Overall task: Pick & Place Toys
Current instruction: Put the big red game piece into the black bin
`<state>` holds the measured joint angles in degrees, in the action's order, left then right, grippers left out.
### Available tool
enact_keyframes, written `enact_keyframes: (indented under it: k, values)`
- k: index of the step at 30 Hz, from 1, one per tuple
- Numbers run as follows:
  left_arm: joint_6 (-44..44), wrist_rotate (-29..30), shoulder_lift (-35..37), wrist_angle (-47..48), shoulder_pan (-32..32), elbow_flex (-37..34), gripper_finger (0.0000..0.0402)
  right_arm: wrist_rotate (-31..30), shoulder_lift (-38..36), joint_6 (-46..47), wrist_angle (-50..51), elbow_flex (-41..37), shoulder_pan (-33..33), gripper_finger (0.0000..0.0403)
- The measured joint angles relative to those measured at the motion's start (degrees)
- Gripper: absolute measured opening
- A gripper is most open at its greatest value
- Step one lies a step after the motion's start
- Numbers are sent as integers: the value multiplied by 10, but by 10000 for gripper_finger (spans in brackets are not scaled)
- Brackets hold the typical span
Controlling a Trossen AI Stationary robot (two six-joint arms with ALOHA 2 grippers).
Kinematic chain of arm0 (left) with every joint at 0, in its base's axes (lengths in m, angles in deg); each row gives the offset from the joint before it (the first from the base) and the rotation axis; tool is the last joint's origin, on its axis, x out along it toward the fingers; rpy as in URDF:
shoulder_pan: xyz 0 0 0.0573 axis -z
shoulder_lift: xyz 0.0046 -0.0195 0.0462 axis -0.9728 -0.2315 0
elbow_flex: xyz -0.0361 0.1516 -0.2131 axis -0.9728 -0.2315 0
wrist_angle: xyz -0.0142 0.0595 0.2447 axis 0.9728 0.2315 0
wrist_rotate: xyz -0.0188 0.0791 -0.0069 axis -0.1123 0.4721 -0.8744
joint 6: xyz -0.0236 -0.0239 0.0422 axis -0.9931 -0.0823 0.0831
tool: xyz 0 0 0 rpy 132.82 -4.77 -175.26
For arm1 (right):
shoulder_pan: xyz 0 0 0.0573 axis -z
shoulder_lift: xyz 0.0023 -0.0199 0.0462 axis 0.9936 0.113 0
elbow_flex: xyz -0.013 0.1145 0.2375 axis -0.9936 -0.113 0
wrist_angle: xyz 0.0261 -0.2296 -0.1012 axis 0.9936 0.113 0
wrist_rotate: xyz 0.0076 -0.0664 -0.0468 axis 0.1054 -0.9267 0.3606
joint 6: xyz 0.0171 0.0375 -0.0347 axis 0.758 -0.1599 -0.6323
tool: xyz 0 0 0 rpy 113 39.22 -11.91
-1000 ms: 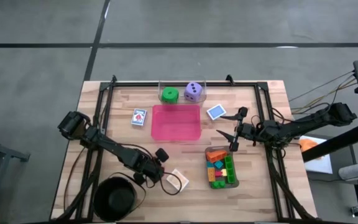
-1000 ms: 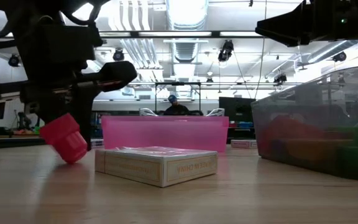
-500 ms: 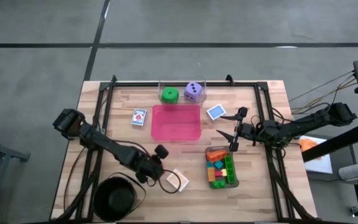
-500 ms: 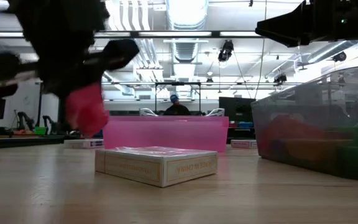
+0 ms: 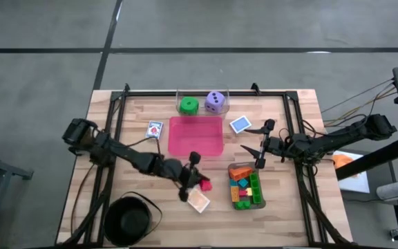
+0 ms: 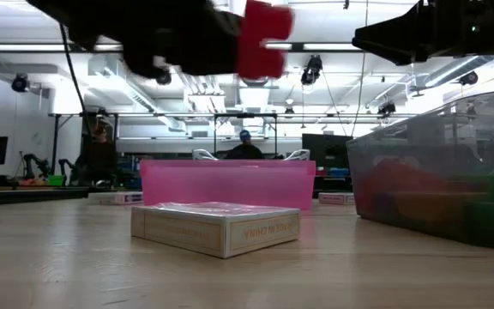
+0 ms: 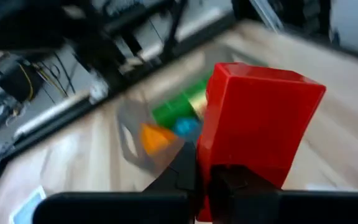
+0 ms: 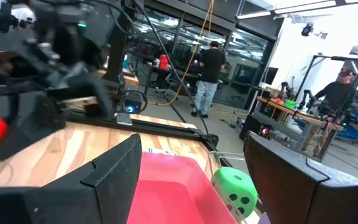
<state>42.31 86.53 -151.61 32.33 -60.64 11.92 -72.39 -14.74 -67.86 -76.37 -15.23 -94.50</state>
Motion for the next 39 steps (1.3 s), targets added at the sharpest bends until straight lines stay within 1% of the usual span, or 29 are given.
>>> enact_keyframes:
  k: [2, 4, 6, 10, 13, 20, 25, 28, 33, 39]
  values:
    - [-14, -24, -18, -50, -20, 3, 10, 6, 0, 1, 0, 0, 0, 282]
    - [-34, -51, -41, -78, -36, 18, 10, 7, 0, 2, 0, 0, 0, 282]
    - [-46, -70, -70, -81, -46, 43, 10, 7, 0, 2, -1, 0, 0, 282]
    - [-43, -75, -129, -76, -47, 106, 10, 7, 0, 0, -1, 0, 0, 282]
    - [-40, -76, -166, -52, -48, 157, 10, 7, 0, -2, -1, 0, 1, 282]
    - [-27, -75, -226, 71, -51, 274, 10, 7, 1, -1, 0, 0, 1, 282]
    - [-24, -75, -250, 138, -51, 328, 16, 7, 3, 0, 0, 0, 1, 282]
    - [-26, -75, -255, 161, -51, 341, 39, 7, 3, 0, 0, 0, 1, 282]
    - [-24, -75, -253, 161, -51, 340, 88, 7, 4, 0, 0, 0, 1, 282]
    - [-29, -75, -253, 163, -51, 340, 176, 7, 3, 0, 0, 0, 1, 282]
